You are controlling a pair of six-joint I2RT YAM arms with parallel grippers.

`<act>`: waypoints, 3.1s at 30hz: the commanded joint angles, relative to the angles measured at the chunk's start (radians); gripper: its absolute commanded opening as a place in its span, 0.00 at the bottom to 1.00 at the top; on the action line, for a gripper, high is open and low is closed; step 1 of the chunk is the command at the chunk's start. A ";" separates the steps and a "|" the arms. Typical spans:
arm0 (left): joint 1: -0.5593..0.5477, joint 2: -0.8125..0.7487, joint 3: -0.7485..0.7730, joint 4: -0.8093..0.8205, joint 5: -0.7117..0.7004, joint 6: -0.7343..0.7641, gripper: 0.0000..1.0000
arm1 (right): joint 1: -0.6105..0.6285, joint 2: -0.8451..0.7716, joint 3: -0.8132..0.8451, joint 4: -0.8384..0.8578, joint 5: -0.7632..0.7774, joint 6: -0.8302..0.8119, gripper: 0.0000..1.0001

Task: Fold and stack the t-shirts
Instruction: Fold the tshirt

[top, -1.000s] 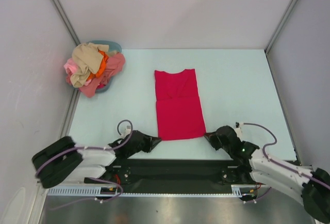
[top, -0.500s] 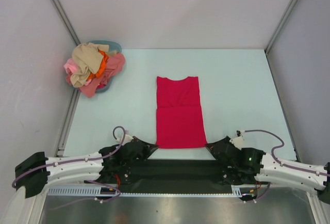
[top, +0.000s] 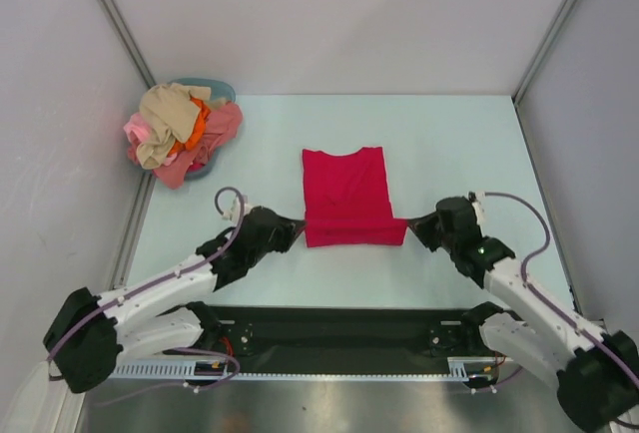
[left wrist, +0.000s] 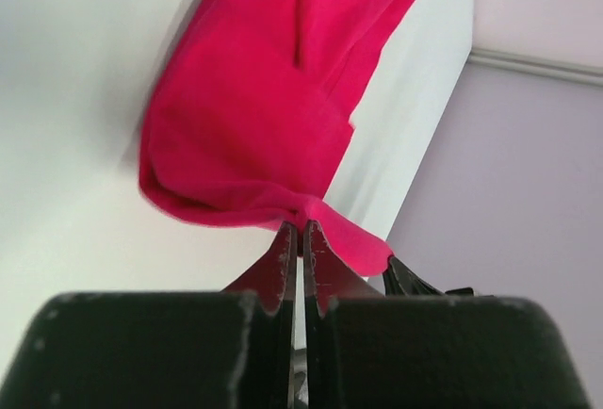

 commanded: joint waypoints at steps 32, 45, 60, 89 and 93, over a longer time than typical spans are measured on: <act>0.509 0.886 0.743 0.179 0.430 0.377 0.00 | -0.358 1.138 0.869 0.428 -0.526 -0.372 0.00; 0.561 1.035 0.903 0.151 0.466 0.398 0.00 | -0.373 1.289 0.986 0.453 -0.563 -0.361 0.00; 0.589 1.137 0.984 0.142 0.492 0.388 0.00 | -0.385 1.427 1.113 0.462 -0.604 -0.344 0.00; 0.530 0.959 0.890 0.277 0.611 0.788 0.65 | -0.421 1.359 1.066 0.662 -1.012 -0.542 0.58; 0.521 1.093 0.939 0.419 0.727 0.736 0.58 | -0.382 1.500 1.118 0.842 -1.066 -0.393 0.45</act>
